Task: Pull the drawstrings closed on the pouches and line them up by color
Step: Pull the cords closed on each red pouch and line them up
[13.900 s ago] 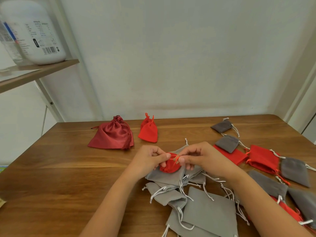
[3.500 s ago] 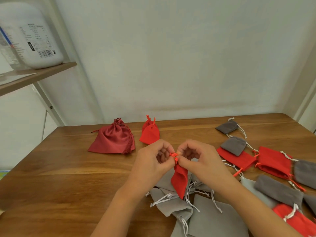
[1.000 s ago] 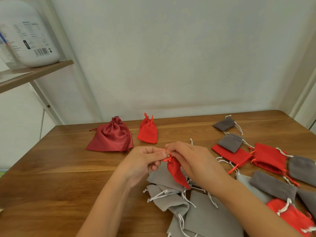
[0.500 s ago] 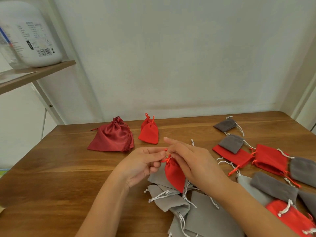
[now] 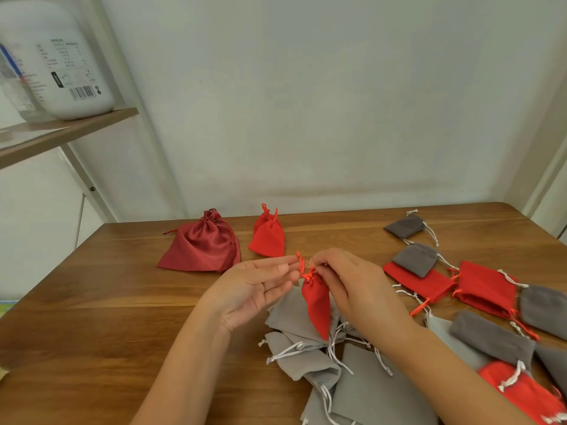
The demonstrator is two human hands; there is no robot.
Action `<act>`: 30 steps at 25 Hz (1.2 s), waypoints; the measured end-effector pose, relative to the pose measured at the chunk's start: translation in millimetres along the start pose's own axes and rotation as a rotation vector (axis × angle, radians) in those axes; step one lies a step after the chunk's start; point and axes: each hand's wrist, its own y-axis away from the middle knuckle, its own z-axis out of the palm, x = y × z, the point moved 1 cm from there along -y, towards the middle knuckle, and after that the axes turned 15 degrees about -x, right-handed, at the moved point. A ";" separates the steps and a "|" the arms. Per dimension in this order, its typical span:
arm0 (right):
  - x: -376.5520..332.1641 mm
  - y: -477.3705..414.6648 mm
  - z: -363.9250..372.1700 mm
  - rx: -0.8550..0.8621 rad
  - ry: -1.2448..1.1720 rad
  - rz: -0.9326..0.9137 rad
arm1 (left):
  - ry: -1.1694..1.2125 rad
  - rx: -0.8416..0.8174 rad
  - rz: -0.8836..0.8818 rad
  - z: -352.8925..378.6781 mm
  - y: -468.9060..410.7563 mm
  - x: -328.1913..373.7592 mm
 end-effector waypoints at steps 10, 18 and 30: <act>-4.1 -0.6 1.4 -0.028 0.032 -0.101 | -0.067 0.052 0.002 7.0 -3.0 -4.5; -5.2 0.8 0.4 -0.109 -0.012 -0.098 | -0.269 -0.038 -0.072 10.4 2.2 -4.1; -9.8 -0.3 -1.5 -0.090 -0.023 -0.033 | -0.632 0.062 -0.013 17.0 7.6 0.0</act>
